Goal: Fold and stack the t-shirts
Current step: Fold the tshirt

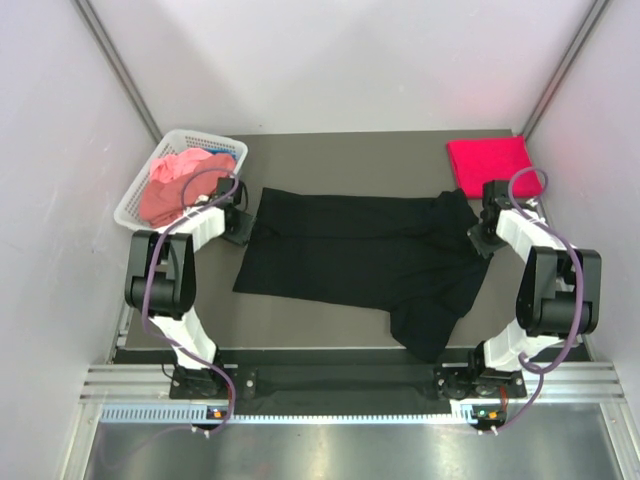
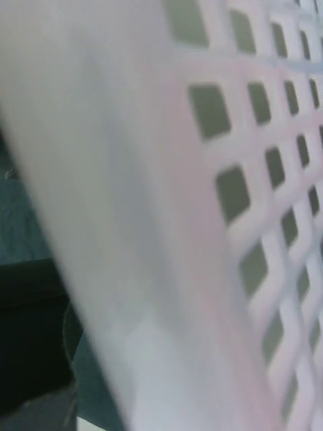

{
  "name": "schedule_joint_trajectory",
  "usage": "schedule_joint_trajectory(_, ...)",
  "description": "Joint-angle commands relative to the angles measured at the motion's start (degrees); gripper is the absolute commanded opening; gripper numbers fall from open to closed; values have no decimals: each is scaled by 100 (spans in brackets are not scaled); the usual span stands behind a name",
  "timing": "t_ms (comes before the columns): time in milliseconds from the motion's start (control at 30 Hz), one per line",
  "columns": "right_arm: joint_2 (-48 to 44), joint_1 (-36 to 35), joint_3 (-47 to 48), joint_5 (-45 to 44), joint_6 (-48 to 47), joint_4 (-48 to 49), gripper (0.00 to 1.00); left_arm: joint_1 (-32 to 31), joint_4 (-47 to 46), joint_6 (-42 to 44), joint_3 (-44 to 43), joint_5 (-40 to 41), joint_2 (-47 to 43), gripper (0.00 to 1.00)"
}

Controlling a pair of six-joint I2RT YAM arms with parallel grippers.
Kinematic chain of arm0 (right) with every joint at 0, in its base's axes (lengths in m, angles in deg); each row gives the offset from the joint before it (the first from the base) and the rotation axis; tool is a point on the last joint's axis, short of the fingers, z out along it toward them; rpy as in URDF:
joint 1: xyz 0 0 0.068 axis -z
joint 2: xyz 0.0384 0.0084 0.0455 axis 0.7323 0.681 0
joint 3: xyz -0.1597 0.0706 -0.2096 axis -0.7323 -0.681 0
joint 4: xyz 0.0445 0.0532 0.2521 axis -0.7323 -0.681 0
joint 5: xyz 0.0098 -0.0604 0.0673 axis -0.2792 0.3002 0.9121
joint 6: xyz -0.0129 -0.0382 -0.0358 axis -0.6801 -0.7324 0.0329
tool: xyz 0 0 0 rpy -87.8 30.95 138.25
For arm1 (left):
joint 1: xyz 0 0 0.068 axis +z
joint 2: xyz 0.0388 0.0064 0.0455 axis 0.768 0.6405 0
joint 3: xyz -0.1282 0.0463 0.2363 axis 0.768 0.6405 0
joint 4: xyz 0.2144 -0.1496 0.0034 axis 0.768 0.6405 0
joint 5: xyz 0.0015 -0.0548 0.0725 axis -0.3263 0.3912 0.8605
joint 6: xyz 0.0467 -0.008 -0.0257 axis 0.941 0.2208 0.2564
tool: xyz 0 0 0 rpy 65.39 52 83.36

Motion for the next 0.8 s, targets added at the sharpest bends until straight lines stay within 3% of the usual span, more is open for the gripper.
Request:
schedule_joint_trajectory(0, -319, 85, 100, -241, -97, 103, 0, 33, -133, 450, -265, 67, -415, 45)
schedule_joint_trajectory(133, -293, 94, 135, -249, -114, 86, 0, -371, 199, 636, -441, 259, -573, 46)
schedule_joint_trajectory(267, -258, 94, 117, -276, -140, 103, 0, -460, -151, 302, 94, 22, -793, 45)
schedule_joint_trajectory(767, -346, 94, 20, -276, -140, 165, 0, -468, -143, -190, -177, -189, -47, 38)
